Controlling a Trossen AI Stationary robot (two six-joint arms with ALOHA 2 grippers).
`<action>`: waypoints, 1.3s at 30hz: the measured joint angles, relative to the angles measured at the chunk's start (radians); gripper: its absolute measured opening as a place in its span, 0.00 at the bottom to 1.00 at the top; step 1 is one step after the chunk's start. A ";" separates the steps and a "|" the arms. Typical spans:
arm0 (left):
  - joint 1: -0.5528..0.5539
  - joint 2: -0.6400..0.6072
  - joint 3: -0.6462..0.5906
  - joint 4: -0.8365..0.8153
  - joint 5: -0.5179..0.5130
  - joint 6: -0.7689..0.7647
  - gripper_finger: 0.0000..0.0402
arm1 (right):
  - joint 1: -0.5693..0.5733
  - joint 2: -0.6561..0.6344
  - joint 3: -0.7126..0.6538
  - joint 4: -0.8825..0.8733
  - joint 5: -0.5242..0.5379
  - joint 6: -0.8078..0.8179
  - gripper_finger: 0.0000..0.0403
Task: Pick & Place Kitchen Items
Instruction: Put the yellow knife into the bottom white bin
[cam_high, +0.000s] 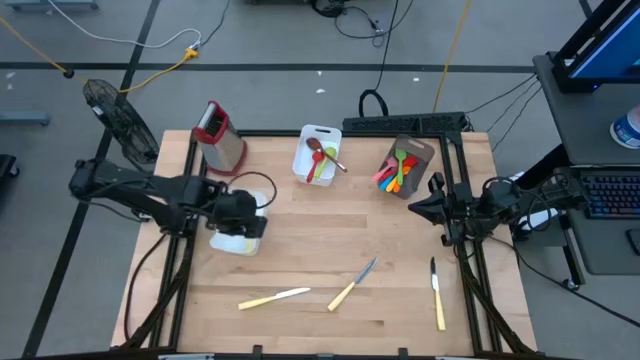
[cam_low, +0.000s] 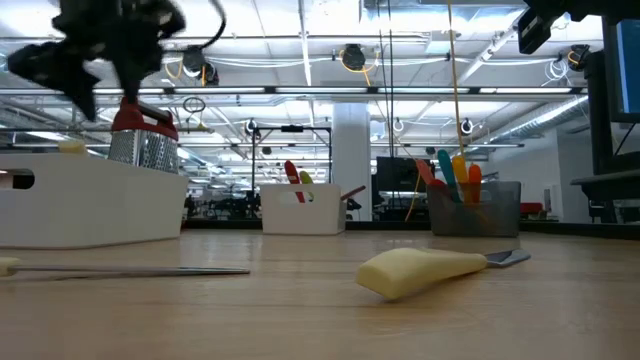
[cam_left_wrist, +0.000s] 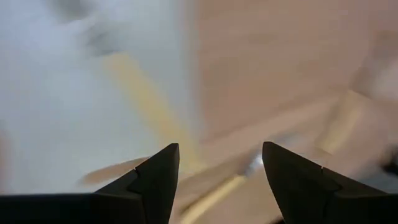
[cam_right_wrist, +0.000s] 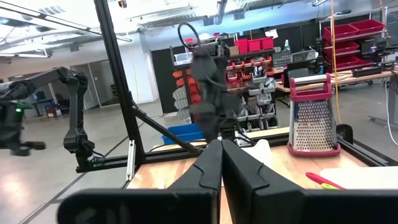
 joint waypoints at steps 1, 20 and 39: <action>-0.019 -0.004 0.000 0.061 -0.011 0.040 0.59 | 0.000 0.000 0.000 0.000 0.000 0.000 0.01; -0.355 0.175 0.001 0.635 -0.024 -0.035 0.39 | 0.000 0.000 0.000 0.004 0.003 -0.001 0.01; -0.468 0.513 0.445 0.044 -0.092 -0.026 0.24 | 0.000 0.000 0.000 0.010 0.004 0.000 0.01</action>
